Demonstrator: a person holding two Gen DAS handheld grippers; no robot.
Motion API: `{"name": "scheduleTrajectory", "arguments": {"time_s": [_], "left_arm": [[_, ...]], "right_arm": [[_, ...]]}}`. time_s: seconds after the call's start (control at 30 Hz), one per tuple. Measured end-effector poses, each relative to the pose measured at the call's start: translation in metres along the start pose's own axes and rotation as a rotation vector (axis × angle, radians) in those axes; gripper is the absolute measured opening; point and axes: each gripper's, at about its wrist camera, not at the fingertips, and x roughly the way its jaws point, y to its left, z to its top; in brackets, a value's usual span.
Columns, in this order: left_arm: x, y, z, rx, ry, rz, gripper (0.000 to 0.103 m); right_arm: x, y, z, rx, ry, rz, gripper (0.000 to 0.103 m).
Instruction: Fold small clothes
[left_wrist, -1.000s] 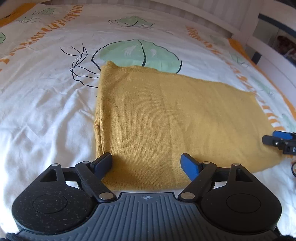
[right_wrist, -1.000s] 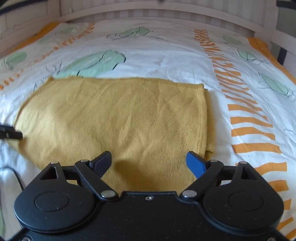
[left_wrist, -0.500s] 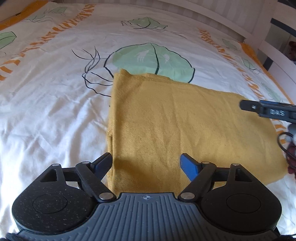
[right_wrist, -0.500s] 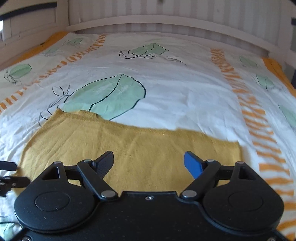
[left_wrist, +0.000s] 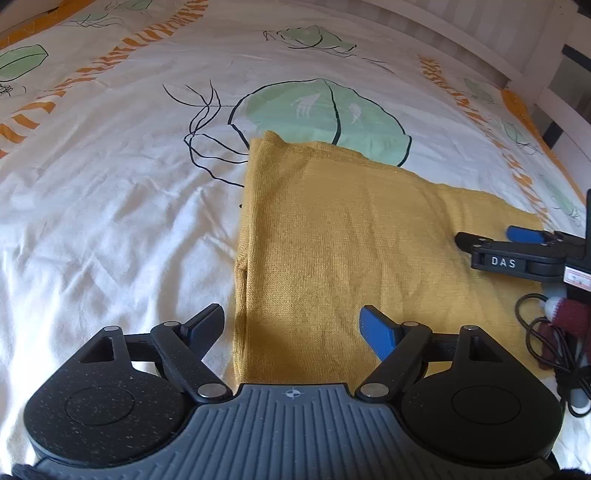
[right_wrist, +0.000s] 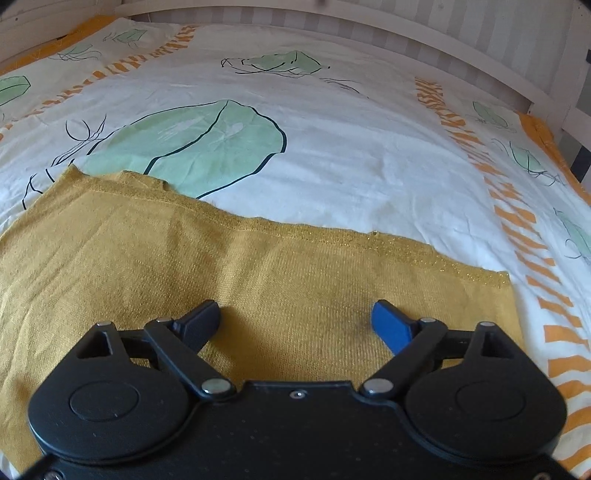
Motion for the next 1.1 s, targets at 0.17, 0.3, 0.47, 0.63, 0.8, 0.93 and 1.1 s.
{"name": "scheduleTrajectory", "arguments": {"time_s": [0.17, 0.3, 0.47, 0.63, 0.8, 0.93, 1.1], "left_arm": [[0.002, 0.0, 0.002, 0.011, -0.011, 0.026, 0.079], [0.003, 0.004, 0.003, -0.009, -0.016, 0.028, 0.079], [0.003, 0.008, 0.005, -0.032, -0.023, 0.041, 0.079], [-0.002, 0.01, 0.008, -0.044, -0.035, 0.043, 0.079], [-0.011, 0.007, 0.012, -0.042, -0.057, 0.03, 0.079], [-0.01, 0.002, 0.013, -0.025, -0.054, 0.033, 0.079], [-0.012, -0.005, 0.015, -0.014, -0.052, 0.024, 0.079]], "right_arm": [[-0.021, 0.012, -0.009, -0.051, -0.014, -0.013, 0.091], [-0.051, 0.022, -0.032, -0.127, -0.053, -0.026, 0.092], [-0.075, 0.032, -0.066, -0.177, -0.028, 0.015, 0.092], [-0.09, 0.015, -0.074, -0.079, -0.004, 0.105, 0.092], [-0.105, -0.049, -0.065, 0.144, -0.039, 0.178, 0.092], [-0.102, -0.127, -0.067, 0.424, -0.021, 0.226, 0.093], [-0.079, -0.188, -0.081, 0.585, 0.033, 0.276, 0.093]]}}
